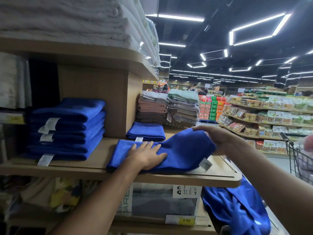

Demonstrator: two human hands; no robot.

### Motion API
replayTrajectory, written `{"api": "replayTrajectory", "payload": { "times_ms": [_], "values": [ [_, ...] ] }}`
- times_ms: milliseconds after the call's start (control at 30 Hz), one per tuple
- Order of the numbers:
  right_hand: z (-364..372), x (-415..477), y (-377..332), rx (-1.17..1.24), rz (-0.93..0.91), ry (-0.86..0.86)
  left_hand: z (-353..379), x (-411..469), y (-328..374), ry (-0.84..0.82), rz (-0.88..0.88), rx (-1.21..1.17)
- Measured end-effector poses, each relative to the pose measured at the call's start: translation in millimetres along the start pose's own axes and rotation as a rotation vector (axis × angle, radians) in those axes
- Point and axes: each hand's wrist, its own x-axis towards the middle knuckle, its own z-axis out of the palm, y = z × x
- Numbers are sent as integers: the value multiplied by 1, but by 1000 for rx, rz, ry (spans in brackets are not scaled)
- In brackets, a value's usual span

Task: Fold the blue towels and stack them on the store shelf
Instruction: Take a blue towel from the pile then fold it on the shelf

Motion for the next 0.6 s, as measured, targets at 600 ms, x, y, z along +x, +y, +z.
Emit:
{"api": "replayTrajectory", "payload": {
  "times_ms": [600],
  "values": [
    [168,57,-34,-491,-216,-69,-28,-18,-81,604,-201,-1376]
  ]
}}
